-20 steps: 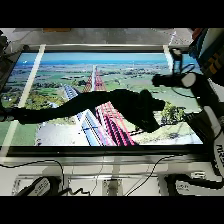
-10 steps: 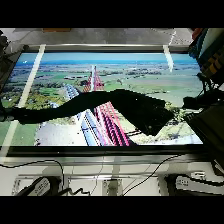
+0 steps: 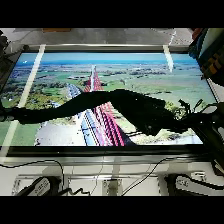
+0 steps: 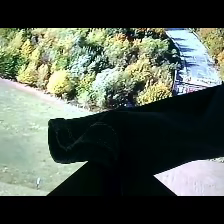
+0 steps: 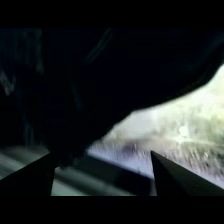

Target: Fold the clothes and pants, and hang the long-sleeved shirts on hangers.

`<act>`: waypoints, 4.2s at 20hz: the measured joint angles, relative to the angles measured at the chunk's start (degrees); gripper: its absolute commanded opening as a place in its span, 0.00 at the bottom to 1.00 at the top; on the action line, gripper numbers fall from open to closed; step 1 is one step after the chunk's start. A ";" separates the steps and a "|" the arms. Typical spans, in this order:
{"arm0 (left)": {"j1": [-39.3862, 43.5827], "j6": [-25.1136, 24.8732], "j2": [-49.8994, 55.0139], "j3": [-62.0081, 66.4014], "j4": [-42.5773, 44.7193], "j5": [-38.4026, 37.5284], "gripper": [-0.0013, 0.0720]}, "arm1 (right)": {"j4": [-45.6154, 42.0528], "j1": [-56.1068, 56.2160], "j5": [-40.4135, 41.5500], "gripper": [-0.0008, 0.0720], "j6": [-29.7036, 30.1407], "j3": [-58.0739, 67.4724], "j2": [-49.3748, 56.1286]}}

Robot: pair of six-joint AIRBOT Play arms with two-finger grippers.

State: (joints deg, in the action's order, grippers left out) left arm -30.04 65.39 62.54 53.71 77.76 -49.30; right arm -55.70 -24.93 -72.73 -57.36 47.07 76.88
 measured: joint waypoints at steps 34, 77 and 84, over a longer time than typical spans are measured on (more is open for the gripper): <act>-0.66 0.96 7.78 24.39 10.25 -3.41 0.06 | 3.19 12.87 23.67 0.06 -24.30 34.03 -3.04; 1.68 2.82 13.90 22.69 3.34 -3.63 0.06 | -11.67 15.98 16.06 0.85 36.81 38.27 21.31; 1.73 2.82 13.92 22.69 3.17 -3.26 0.06 | -11.89 18.08 21.88 0.21 33.05 38.21 24.15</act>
State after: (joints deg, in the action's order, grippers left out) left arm -28.32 68.20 76.47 76.40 80.93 -52.56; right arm -67.59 -6.85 -50.85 -24.32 85.27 101.03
